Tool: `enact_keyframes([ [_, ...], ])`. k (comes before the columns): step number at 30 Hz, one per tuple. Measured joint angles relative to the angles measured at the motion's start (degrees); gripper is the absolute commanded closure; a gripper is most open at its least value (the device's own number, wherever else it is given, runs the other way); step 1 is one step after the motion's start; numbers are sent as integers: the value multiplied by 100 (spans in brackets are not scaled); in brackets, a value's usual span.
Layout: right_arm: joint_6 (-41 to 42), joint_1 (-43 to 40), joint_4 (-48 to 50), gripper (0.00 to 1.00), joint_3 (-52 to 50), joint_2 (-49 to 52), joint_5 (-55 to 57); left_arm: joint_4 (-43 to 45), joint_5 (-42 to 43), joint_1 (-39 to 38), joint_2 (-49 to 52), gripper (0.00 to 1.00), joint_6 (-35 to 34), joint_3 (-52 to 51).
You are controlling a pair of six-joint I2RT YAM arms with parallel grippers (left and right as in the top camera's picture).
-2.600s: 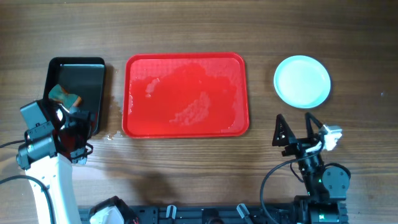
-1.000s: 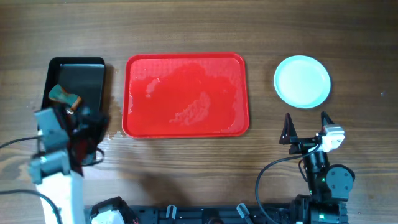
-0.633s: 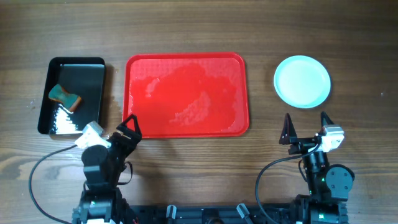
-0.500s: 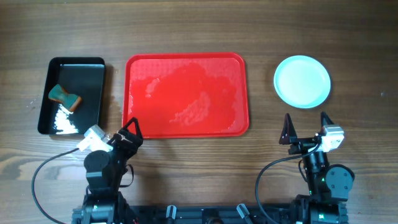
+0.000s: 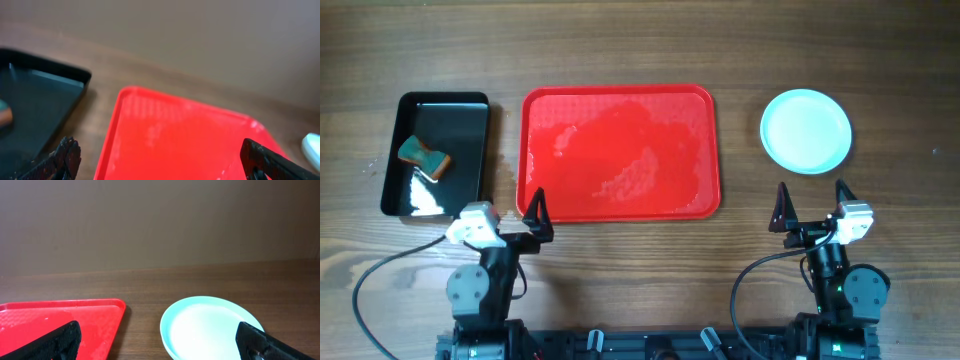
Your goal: Clean dirty plates on tray and stack at the side
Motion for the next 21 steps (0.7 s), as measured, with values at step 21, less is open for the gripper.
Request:
enact_keyframes([
  [21,0,2,0,0,0,0,0,-11,-175,-101,-214,0,896,0],
])
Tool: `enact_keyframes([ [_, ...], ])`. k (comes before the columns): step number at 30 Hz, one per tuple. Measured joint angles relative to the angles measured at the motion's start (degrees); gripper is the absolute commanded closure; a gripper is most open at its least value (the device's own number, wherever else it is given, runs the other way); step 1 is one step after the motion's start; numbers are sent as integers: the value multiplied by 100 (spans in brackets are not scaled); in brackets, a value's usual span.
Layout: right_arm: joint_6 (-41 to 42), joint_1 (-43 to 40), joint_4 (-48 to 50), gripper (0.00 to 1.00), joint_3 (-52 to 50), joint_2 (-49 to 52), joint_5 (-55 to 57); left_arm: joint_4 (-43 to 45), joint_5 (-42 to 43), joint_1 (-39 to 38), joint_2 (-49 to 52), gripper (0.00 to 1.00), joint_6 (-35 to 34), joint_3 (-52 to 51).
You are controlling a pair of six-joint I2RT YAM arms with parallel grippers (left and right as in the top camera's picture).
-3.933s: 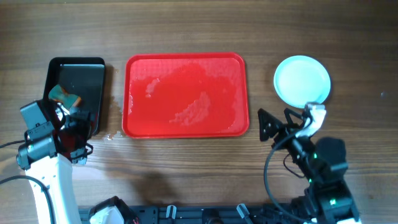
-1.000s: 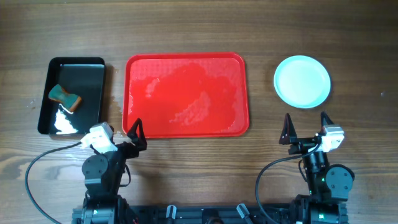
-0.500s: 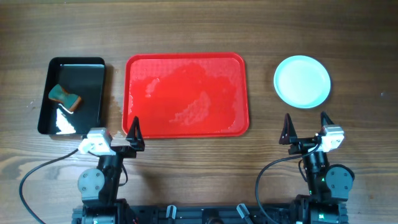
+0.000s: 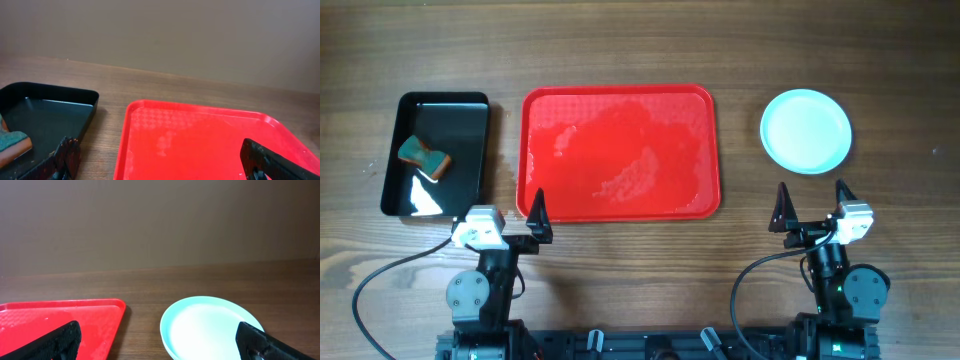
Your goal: Clean dirty plates on tray and stack at the side
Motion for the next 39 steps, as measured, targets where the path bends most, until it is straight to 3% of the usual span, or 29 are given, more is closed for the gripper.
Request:
enact_keyframes([
  [18,-7,188,0,0,0,0,31,0,-2,0,0,0,0,0],
  [28,-1001,713,-7,0,0,0,173,0,-2,0,0,0,0,0],
  [39,-671,713,-50,0,0,0,581,0,-2,0,0,0,0,0],
])
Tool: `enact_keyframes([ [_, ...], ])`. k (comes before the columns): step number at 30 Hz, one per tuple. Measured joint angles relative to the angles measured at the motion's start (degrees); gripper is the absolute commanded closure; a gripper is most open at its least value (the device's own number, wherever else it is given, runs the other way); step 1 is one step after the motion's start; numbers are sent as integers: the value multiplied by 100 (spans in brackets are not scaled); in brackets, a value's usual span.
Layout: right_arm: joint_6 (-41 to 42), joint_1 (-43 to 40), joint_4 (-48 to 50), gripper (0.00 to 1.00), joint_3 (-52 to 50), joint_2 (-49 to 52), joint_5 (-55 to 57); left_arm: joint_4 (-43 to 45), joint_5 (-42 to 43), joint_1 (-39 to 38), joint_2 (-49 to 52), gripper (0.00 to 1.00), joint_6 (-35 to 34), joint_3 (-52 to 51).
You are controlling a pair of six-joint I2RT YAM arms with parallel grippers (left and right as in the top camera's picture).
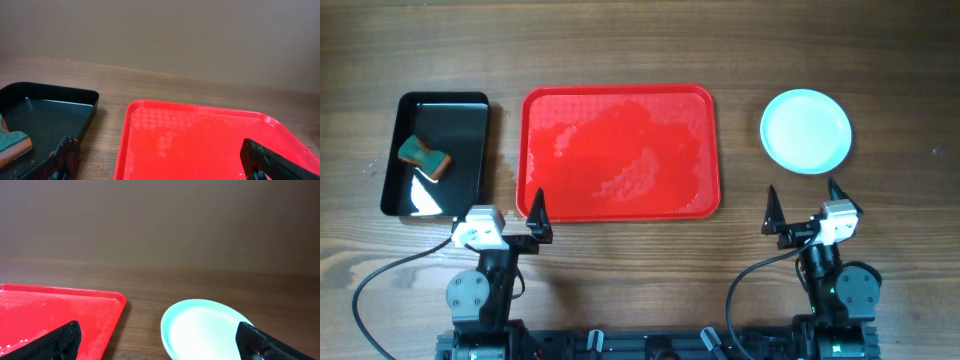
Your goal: Clean dirty plates on tray and stack at the side
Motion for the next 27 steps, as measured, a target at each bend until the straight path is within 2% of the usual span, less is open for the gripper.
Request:
enact_keyframes([
  [27,13,-35,0,0,0,0,238,0,0,0,0,0,0,0],
])
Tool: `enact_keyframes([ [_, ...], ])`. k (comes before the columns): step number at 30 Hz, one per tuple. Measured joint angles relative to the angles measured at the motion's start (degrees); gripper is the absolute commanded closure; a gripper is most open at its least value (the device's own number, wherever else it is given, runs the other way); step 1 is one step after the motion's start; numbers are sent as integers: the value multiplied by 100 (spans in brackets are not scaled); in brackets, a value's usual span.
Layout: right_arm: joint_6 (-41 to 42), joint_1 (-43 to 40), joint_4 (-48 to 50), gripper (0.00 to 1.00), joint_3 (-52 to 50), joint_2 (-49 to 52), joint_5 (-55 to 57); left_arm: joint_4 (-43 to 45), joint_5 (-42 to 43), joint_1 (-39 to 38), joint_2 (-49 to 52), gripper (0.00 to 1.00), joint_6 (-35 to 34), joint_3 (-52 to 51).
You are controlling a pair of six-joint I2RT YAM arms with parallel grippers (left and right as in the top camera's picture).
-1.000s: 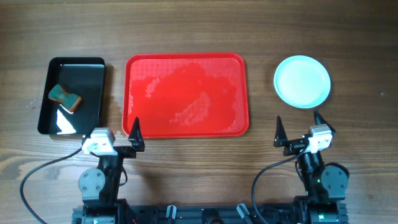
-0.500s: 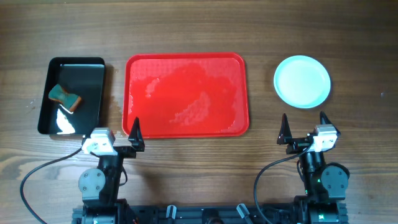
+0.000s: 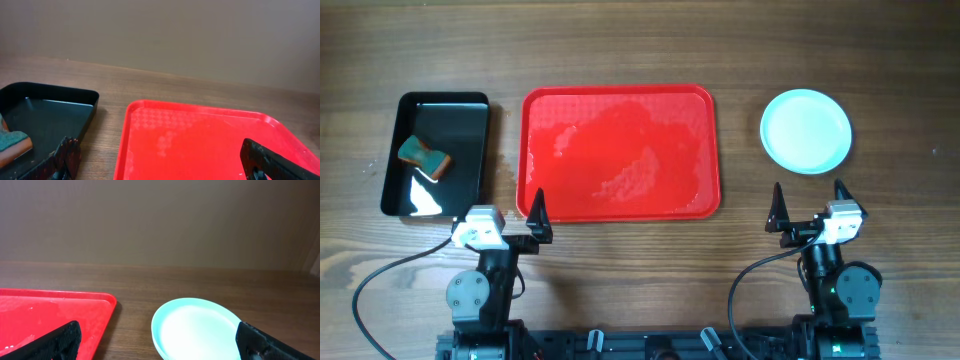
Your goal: Clean dirty plates on tray and stack at the side
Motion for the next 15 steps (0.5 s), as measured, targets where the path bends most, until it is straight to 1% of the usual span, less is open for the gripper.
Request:
enact_keyframes([
  [6,0,0,0,0,0,0,0,0,-17,0,0,0,0,0],
  [10,-2,0,0,0,0,0,0,-17,-170,0,0,0,2,0],
  [12,0,0,0,0,0,0,0,-17,-144,0,0,0,212,0],
  [15,-2,0,0,0,0,0,0,-15,-79,0,0,0,745,0],
])
